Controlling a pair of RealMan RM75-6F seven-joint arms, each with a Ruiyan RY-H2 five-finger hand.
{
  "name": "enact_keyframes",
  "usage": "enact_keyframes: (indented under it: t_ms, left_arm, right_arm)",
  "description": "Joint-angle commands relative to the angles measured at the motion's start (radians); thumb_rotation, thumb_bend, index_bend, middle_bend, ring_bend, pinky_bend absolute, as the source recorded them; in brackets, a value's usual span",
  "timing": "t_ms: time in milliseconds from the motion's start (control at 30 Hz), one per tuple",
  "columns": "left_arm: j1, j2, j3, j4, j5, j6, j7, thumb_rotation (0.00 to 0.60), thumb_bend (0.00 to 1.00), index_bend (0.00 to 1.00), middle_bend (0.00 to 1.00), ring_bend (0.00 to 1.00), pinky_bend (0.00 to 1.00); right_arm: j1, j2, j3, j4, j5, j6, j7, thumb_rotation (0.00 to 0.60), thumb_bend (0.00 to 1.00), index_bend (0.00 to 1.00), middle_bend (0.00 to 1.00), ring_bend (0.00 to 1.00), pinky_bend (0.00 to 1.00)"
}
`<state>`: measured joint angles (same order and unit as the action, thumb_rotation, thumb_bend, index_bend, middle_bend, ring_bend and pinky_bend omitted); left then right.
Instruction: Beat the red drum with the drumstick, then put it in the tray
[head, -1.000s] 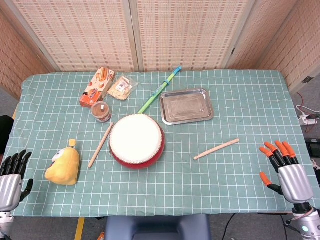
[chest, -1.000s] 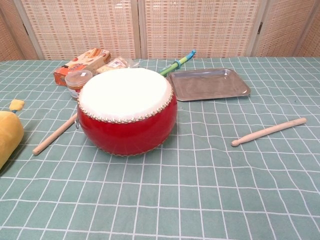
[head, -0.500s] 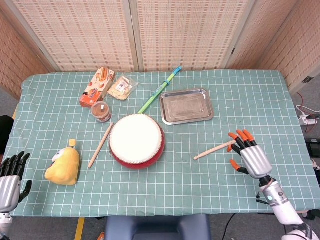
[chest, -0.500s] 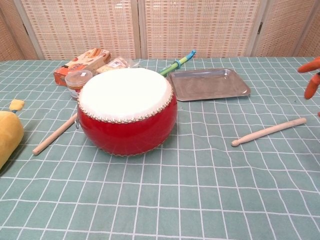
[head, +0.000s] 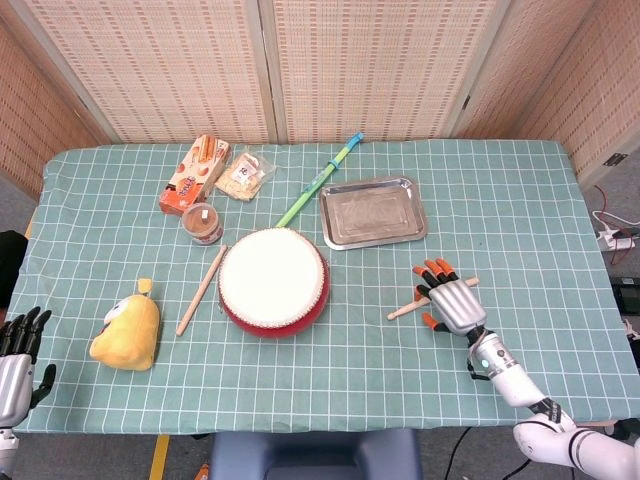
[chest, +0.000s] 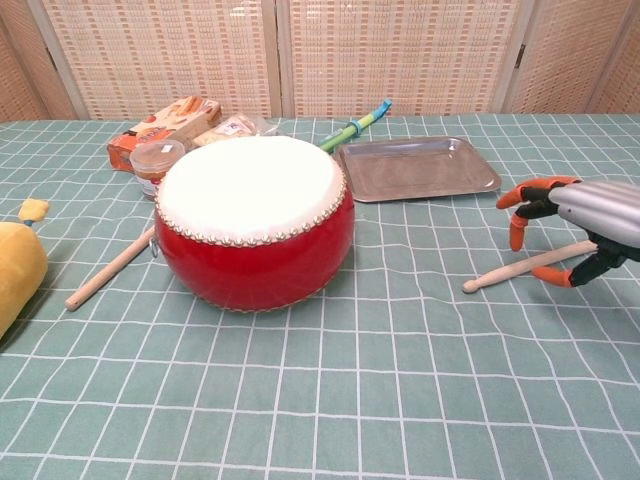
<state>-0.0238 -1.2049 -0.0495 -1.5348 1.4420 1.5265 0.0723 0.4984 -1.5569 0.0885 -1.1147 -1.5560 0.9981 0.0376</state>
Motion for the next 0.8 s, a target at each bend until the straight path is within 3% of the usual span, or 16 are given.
enact_keyframes:
  t_ms: [33,267,533,667,800]
  left_arm:
    - [0.000,-0.001,0.000,0.004,-0.001,-0.002,-0.003,0.600,0.40,0.03,0.00,0.00,0.00]
    - [0.000,-0.005,0.000,0.014,-0.003,-0.007,-0.010,0.600,0.40,0.03,0.00,0.00,0.00]
    - [0.004,-0.007,0.001,0.027,-0.008,-0.009,-0.022,0.600,0.40,0.03,0.00,0.00,0.00]
    - [0.008,-0.007,0.001,0.032,-0.007,-0.002,-0.029,0.600,0.40,0.03,0.00,0.00,0.00]
    - [0.011,-0.003,0.001,0.032,-0.007,0.000,-0.029,0.600,0.40,0.03,0.00,0.00,0.00]
  right_arm:
    - [0.024,-0.049,-0.013,0.069,0.006,-0.022,0.020,0.600,0.36,0.46,0.11,0.04,0.06]
    - [0.046,-0.097,-0.026,0.137,0.014,-0.037,0.046,0.600,0.37,0.47,0.11,0.04,0.06]
    - [0.059,-0.129,-0.040,0.179,0.013,-0.030,0.079,0.600,0.41,0.56,0.11,0.04,0.08]
    - [0.052,-0.120,-0.030,0.153,0.005,0.033,0.128,0.600,0.44,0.61,0.11,0.05,0.09]
    - [0.045,-0.075,-0.009,0.067,-0.006,0.109,0.259,0.600,0.46,0.65,0.14,0.06,0.10]
